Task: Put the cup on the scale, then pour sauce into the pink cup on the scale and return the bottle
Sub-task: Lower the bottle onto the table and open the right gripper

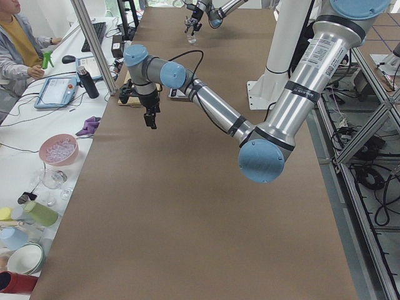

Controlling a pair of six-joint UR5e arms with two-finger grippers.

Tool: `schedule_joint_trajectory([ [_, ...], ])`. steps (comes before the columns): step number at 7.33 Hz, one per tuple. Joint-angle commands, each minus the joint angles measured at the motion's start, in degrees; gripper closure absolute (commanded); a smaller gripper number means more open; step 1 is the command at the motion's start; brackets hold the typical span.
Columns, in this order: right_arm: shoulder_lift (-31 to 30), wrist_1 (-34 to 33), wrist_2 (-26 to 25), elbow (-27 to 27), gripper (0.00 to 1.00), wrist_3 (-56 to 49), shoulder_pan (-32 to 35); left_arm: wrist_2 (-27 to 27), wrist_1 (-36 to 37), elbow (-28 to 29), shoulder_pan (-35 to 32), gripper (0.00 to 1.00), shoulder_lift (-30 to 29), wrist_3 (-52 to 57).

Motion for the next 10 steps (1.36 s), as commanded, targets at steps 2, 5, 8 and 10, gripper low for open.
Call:
schedule_joint_trajectory([
  [2,-0.1,-0.1,3.2,-0.1,0.01,0.3,0.0,0.1,0.8,-0.2,0.0,0.02,-0.6,-0.1],
  [5,-0.8,0.2,3.8,0.8,0.00,0.3,0.2,0.1,1.4,-0.3,0.0,0.02,-0.8,-0.1],
  [8,-6.4,7.4,4.0,0.1,0.00,0.3,0.2,0.1,1.5,-0.6,0.0,0.02,-0.8,-0.1],
  [10,-9.6,8.3,5.3,0.1,0.00,0.3,3.6,0.1,2.2,-1.0,0.0,0.02,-0.8,-0.1],
])
